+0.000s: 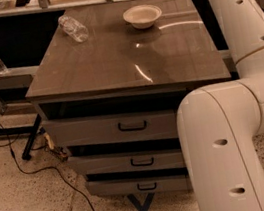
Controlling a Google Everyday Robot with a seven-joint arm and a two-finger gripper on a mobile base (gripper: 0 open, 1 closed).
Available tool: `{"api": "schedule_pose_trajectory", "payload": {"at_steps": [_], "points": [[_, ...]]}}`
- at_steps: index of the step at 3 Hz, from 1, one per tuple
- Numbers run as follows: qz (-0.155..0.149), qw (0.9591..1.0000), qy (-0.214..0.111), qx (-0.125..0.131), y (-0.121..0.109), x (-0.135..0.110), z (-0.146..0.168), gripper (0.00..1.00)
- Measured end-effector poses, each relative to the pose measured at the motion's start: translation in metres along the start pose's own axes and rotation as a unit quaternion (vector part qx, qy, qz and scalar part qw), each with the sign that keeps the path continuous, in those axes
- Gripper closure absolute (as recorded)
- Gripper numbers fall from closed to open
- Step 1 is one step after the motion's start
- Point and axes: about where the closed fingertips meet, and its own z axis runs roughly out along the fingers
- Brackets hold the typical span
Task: Place green rice chip bag into paper bowl
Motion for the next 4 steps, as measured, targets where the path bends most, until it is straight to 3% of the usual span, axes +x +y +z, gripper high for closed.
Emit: {"api": "schedule_pose_trajectory", "payload": {"at_steps": [1,2,3,4], "points": [[0.013,0.9996,0.025,0.001,0.003,0.020,0.011,1.00],[0.026,0.9981,0.055,-0.003,0.010,0.036,0.021,0.83],[0.037,0.9961,0.080,-0.013,0.020,0.051,0.028,0.60],[0.050,0.9927,0.107,-0.024,0.030,0.067,0.032,0.28]]}}
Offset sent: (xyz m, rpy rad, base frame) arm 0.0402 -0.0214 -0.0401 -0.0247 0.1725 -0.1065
